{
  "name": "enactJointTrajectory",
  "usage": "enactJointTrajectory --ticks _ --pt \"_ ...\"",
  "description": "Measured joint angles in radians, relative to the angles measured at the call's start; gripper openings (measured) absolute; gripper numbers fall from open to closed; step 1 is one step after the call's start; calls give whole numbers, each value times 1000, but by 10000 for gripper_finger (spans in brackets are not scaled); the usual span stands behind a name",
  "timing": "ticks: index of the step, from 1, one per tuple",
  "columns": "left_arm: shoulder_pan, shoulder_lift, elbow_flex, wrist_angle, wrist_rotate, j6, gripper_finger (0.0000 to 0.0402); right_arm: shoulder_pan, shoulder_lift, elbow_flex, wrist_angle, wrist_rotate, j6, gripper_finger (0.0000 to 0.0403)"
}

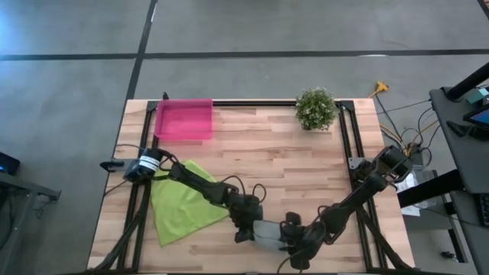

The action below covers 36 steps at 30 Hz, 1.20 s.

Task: Roll microfiber towels into tight, uniform cylinder then place into a basket
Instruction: Roll the blue microfiber cloth

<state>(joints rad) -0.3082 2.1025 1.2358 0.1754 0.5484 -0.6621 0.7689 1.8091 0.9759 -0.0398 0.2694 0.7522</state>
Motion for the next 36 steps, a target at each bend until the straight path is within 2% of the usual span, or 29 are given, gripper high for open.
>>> enactJointTrajectory --ticks 7,12,16,36 --pt "2 0 0 6 9 -33 8 -1 6 52 -4 93 -74 152" --pt "2 0 0 9 10 -38 8 5 39 36 0 98 -66 169" --pt "2 0 0 8 10 -39 8 6 42 27 79 98 -57 180" --pt "9 -1 -1 5 17 -52 8 23 113 32 104 90 -15 179"
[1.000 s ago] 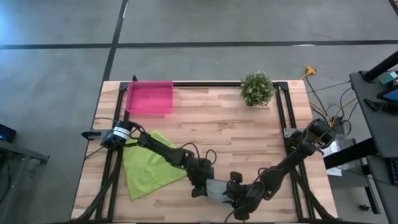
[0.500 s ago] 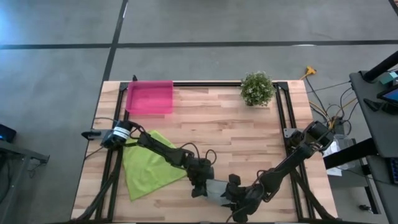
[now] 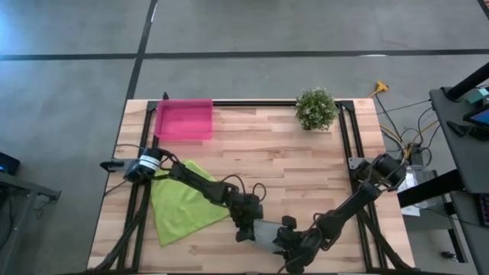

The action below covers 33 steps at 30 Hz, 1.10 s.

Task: Roll microfiber towels into tight, uniform cylinder then place into a basket
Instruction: Roll the blue microfiber cloth

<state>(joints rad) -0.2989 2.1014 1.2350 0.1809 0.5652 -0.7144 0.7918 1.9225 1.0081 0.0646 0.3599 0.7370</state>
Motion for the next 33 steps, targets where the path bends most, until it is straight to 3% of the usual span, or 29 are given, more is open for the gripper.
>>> enactJointTrajectory --ticks 5,16,19,23,33 --pt "1 0 0 4 -1 -13 8 -1 33 0 6 -26 90 156" --pt "-2 0 0 4 -3 -13 8 -2 42 1 13 -45 125 28" --pt "-5 0 0 0 -6 0 9 -2 42 -1 25 -63 143 16" --pt "-16 0 -3 -12 -10 97 24 -11 42 -23 60 -96 198 16" --pt "-57 -32 -6 -22 -23 512 83 -27 38 -176 365 -184 309 14"
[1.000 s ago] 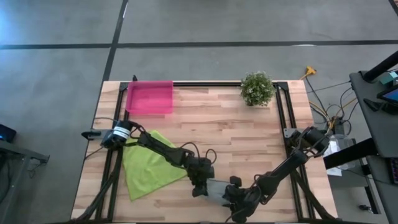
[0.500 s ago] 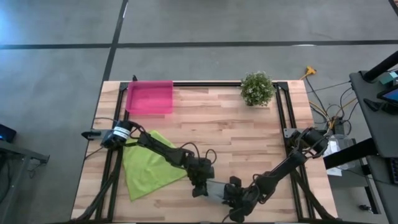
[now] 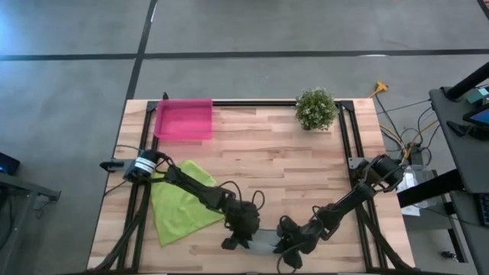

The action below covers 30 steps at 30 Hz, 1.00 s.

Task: Roll microfiber towels into tight, uniform cylinder then place into a basket
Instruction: Roll the blue microfiber cloth

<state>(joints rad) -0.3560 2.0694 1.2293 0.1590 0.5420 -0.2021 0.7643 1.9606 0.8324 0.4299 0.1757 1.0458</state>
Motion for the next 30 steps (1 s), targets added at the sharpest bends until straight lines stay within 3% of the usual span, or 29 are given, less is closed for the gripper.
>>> enactJointTrajectory --ticks 9,17,22,24,30 --pt "1 -95 -1 -118 -210 127 89 -12 0 -6 4 -38 -3 14" --pt "1 -126 0 -249 -235 154 89 -17 0 -6 -7 -66 -23 14" --pt "-31 -174 3 -115 -224 173 89 -19 0 -6 -7 -66 -3 20" --pt "-61 -203 7 -87 -249 295 89 -19 0 -6 -6 -66 12 20" --pt "-131 -221 1 -185 -464 833 89 -19 0 -7 2 -62 27 21"
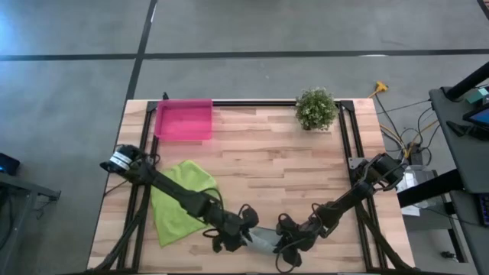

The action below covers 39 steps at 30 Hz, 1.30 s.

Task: Roll microfiber towels into tight, uniform cylinder then place into a basket
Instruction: Roll the blue microfiber cloth

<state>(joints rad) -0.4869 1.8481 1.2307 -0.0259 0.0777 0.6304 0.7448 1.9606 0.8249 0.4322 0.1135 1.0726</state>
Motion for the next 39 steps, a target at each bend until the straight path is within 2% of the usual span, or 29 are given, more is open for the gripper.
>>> enactJointTrajectory --ticks 3,12,17,25,39 --pt "-6 7 -1 6 -27 141 89 0 0 0 1 -1 13 22" --pt "-4 42 -57 -9 -3 219 89 -2 0 0 6 17 33 22" --pt "-4 37 -71 11 -2 215 89 -11 0 0 10 21 57 22" --pt "-5 33 -71 138 -2 214 90 -11 0 0 14 22 57 22" --pt "0 106 -72 212 -18 214 90 -11 -3 -3 46 21 57 23"
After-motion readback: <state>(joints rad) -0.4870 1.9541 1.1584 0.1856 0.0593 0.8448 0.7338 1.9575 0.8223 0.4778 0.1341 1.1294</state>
